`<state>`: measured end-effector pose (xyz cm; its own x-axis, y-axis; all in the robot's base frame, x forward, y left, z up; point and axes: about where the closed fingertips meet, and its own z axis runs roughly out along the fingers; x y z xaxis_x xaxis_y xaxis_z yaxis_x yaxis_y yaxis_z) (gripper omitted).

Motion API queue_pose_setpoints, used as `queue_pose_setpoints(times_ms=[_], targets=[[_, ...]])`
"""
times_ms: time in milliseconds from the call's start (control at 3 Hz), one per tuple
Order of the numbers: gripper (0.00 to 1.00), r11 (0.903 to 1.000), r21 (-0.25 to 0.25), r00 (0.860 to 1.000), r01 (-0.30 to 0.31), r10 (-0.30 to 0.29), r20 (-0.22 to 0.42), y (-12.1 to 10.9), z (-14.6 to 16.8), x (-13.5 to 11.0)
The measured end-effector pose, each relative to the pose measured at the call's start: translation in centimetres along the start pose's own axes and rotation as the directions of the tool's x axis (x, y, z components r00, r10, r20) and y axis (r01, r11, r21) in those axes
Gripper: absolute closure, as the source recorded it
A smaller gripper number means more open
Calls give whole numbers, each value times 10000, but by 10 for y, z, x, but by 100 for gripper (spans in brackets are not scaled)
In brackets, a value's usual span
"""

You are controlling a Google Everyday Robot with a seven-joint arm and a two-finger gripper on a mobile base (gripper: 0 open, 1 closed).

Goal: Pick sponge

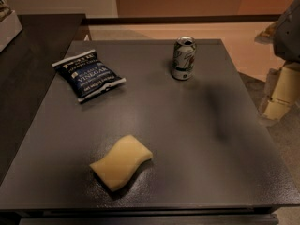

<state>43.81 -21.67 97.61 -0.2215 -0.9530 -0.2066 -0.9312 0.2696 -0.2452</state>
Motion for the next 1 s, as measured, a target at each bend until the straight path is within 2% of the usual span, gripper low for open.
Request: queue_pose_setpoints(times_ms=[667, 1000], targets=[[0, 9998, -172, 9998, 120, -118, 134, 2, 4, -8], [0, 9977, -474, 9971, 479, -449, 619, 15, 18, -28]])
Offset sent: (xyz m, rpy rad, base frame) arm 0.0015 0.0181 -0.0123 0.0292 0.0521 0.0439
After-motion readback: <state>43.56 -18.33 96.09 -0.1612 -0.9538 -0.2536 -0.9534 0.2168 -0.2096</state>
